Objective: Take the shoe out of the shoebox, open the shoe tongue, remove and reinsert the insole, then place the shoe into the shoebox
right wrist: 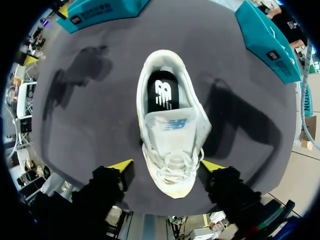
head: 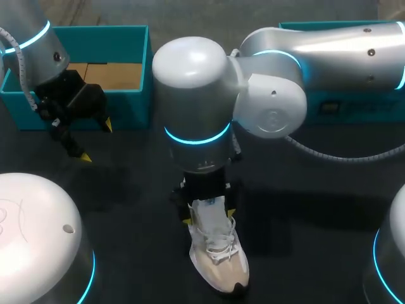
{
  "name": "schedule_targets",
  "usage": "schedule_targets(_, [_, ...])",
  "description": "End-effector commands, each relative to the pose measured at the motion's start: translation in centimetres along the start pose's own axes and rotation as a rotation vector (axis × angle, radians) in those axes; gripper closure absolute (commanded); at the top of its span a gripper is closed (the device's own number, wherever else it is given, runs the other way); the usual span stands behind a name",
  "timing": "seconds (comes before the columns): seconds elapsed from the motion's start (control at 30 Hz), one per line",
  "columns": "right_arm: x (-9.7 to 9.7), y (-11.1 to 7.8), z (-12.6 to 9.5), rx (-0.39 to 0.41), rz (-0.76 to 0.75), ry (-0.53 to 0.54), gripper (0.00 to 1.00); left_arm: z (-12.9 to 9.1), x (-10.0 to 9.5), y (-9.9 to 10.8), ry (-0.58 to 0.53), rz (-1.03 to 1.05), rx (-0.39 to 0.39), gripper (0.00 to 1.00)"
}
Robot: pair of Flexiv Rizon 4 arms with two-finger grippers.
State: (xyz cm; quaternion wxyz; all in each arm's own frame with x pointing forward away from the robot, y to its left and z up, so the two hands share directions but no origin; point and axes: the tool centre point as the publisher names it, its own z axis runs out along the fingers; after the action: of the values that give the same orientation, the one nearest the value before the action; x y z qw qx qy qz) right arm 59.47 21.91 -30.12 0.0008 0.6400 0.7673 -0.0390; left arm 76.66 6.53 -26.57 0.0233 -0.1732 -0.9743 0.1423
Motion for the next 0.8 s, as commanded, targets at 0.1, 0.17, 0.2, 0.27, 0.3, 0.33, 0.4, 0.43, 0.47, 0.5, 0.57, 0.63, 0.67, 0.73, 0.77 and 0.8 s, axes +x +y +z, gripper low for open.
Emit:
schedule_targets(0.1, [-0.1,-0.2,-0.4,-0.006,0.001,-0.006,0.69,0.0,0.1,0.0,0.000,0.000,-0.004,0.00])
schedule_targets(0.17, [-0.1,-0.1,-0.4,-0.007,-0.005,-0.005,0.70,0.0,0.1,0.0,0.000,0.000,-0.004,0.00])
schedule_targets(0.2, [0.0,0.0,-0.4,-0.007,-0.008,-0.005,0.73,0.0,0.1,0.0,0.000,0.000,-0.004,0.00])
schedule_targets(0.27, [-0.1,0.0,-0.3,-0.008,-0.011,-0.002,0.76,0.0,0.1,0.0,0.000,0.000,-0.004,0.00])
schedule_targets(0.3, [-0.2,0.1,-0.1,-0.010,-0.013,-0.001,0.79,0.0,0.1,0.0,0.000,0.000,-0.004,0.00])
schedule_targets(0.33, [-0.2,0.2,0.0,-0.011,-0.015,0.001,0.83,0.0,0.1,0.0,0.000,0.000,-0.004,0.00])
schedule_targets(0.4, [-0.3,0.4,0.4,-0.010,-0.017,0.000,0.82,0.0,0.1,0.0,0.000,0.000,-0.004,0.00])
schedule_targets(0.43, [-0.3,0.5,0.5,-0.011,-0.019,0.000,0.82,0.0,0.1,0.0,0.000,0.000,-0.004,0.00])
schedule_targets(0.47, [-0.4,0.7,0.7,-0.014,-0.023,0.004,0.82,0.0,0.1,0.0,0.000,0.000,-0.004,0.00])
schedule_targets(0.5, [-0.4,0.8,1.0,-0.015,-0.024,0.005,0.81,0.0,0.1,0.0,0.000,0.000,-0.004,0.00])
schedule_targets(0.57, [-0.6,1.3,1.5,-0.006,-0.019,-0.004,0.80,0.0,0.1,0.0,0.000,0.000,-0.004,0.00])
schedule_targets(0.63, [-0.9,1.8,2.2,0.002,-0.021,0.005,0.80,0.0,0.1,0.0,0.000,0.000,-0.004,0.00])
schedule_targets(0.67, [-1.0,2.0,2.4,0.010,-0.017,0.000,0.80,0.0,0.1,0.0,0.000,0.000,-0.004,0.00])
schedule_targets(0.73, [-1.2,2.5,2.8,0.001,-0.024,0.018,0.81,0.0,0.1,0.0,0.000,0.000,-0.004,0.00])
schedule_targets(0.77, [-1.2,2.7,3.0,0.008,-0.020,0.014,0.81,0.0,0.1,0.0,0.000,0.000,-0.004,0.00])
schedule_targets(0.8, [-1.2,2.9,3.0,0.008,-0.022,0.016,0.82,0.0,0.1,0.0,0.000,0.000,-0.004,0.00])
